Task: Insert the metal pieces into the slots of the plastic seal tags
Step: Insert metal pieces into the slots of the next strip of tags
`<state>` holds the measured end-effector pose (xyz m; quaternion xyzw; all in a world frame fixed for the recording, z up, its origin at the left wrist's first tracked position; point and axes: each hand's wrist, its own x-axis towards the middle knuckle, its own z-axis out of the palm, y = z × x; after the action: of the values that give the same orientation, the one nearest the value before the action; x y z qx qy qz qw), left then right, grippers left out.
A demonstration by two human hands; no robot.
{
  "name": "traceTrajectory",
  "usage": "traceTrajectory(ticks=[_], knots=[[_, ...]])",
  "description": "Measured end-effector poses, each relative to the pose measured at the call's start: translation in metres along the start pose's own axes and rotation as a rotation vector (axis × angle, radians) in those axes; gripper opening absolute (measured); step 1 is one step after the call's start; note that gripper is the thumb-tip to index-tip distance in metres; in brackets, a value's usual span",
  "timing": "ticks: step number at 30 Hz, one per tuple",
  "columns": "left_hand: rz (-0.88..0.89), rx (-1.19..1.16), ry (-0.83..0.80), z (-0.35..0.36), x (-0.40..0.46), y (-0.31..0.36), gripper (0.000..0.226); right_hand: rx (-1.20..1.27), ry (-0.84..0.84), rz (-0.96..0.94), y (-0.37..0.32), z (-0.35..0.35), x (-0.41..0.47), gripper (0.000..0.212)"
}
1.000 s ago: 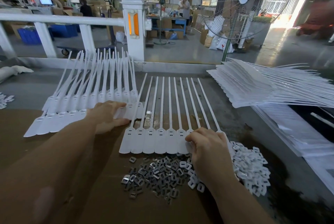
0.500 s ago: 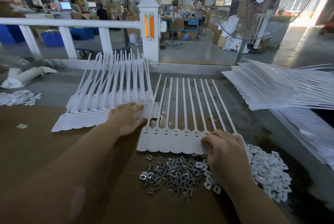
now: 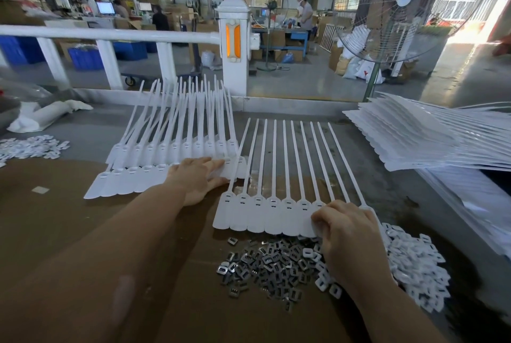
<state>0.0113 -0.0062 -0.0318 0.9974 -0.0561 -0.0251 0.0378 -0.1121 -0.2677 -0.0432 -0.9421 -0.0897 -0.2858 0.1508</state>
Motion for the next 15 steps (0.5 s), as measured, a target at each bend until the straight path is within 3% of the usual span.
traceTrajectory(ticks=[4,7,15], knots=[[0.084,0.110,0.019,-0.0029,-0.0012,-0.0028,0.053,0.001,-0.004,0.000,-0.0006,-0.0002,-0.0004,0.017],[0.128,0.259,0.124,-0.0040,-0.0032,-0.0012,0.079,0.012,0.001,-0.001,-0.0011,0.0000,-0.0008,0.018],[0.059,0.247,0.278,0.0014,-0.0076,0.0015,0.078,0.009,-0.005,0.000,-0.0009,-0.0011,-0.0013,0.020]])
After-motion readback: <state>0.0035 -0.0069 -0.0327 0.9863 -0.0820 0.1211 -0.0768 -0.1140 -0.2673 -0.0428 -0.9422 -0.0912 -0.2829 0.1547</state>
